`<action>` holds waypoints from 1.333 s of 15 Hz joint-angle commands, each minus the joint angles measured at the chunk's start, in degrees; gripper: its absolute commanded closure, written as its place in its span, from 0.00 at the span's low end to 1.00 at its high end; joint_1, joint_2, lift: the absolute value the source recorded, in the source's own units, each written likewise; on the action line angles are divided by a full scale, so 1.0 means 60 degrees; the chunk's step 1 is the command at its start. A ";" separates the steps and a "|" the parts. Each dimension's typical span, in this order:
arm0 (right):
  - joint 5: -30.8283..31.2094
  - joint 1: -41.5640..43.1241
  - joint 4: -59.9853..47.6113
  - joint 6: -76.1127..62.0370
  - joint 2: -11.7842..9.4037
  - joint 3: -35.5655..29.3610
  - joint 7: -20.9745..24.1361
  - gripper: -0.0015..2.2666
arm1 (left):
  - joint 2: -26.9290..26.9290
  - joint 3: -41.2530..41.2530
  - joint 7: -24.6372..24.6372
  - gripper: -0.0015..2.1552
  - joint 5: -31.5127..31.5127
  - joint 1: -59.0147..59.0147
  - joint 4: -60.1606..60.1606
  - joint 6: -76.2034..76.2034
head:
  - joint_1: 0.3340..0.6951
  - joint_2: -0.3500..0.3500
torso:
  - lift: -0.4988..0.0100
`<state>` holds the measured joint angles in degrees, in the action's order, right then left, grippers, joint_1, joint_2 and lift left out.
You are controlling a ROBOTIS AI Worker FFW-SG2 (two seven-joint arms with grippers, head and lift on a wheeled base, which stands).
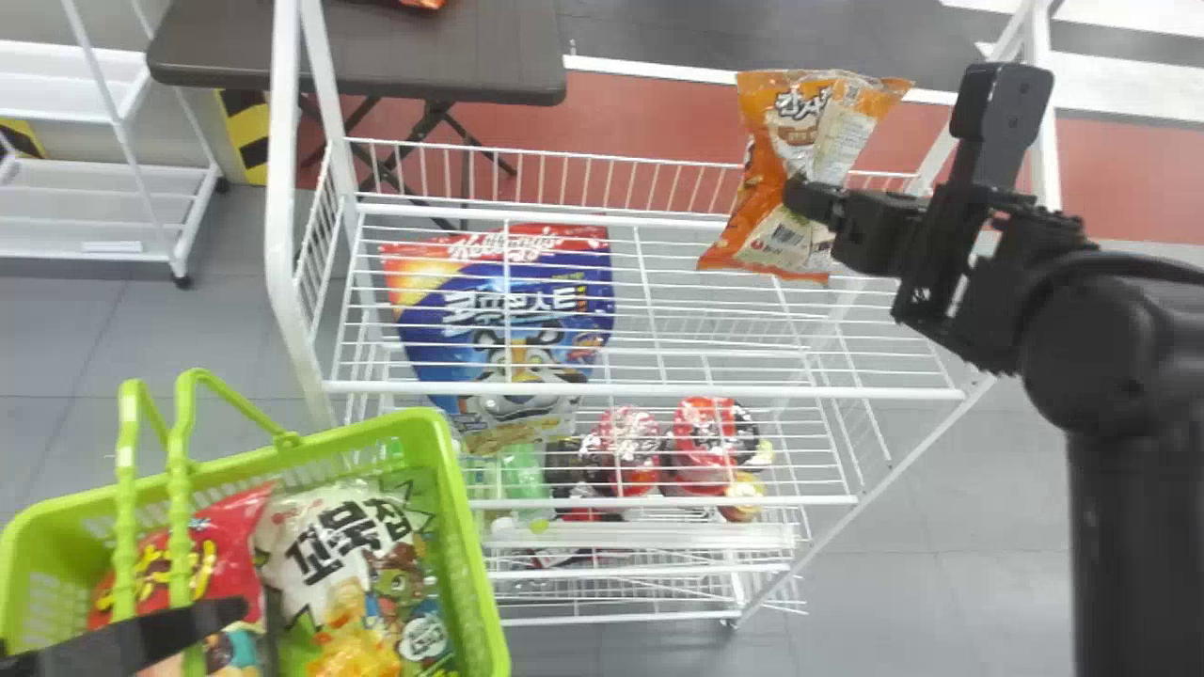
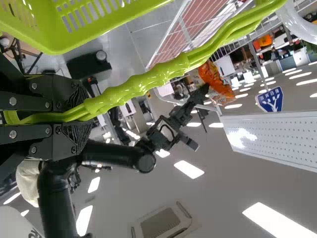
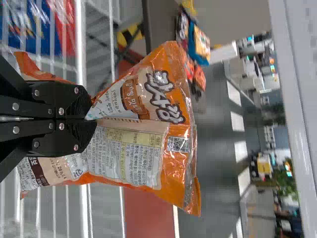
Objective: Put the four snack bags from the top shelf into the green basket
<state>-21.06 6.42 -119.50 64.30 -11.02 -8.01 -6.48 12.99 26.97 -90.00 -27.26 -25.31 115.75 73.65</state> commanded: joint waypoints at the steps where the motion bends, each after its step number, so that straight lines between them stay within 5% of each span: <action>1: -0.0914 -0.0630 -0.1368 0.1407 0.0006 0.0764 0.0011 0.99 | -0.0012 -0.0013 -0.0094 1.00 0.0002 0.0014 0.0000 -0.0007 | 1.00 0.39 | 0.98; 6: -0.2613 -0.0938 -0.1866 0.2842 0.0211 0.3020 0.0333 0.99 | -0.0012 -0.0028 -0.0094 1.00 0.0017 0.0058 0.0000 -0.0007 | 1.00 0.74 | 0.98; 9: -0.3331 -0.0762 -0.1852 0.2725 0.0856 0.3679 0.0362 0.99 | -0.0012 -0.0028 -0.0094 1.00 0.0002 0.0058 -0.0015 -0.0007 | 1.00 0.99 | 0.98; 13: -0.3741 -0.0703 -0.1324 0.2344 0.1486 0.4514 0.0670 0.99 | 0.0003 -0.0028 -0.0094 1.00 -0.0056 0.0058 -0.0029 -0.0007 | 1.00 1.00 | 0.98; 20: -0.4107 -0.0513 -0.0548 0.4297 0.1486 0.5217 0.1593 0.99 | 0.0179 -0.0013 -0.0094 1.00 -0.0291 0.0117 -0.0176 -0.0007 | 1.00 1.00 | 0.98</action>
<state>-44.91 3.31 -123.30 86.79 -2.03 23.26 2.55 13.79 27.00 -90.00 -28.72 -24.69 114.80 73.61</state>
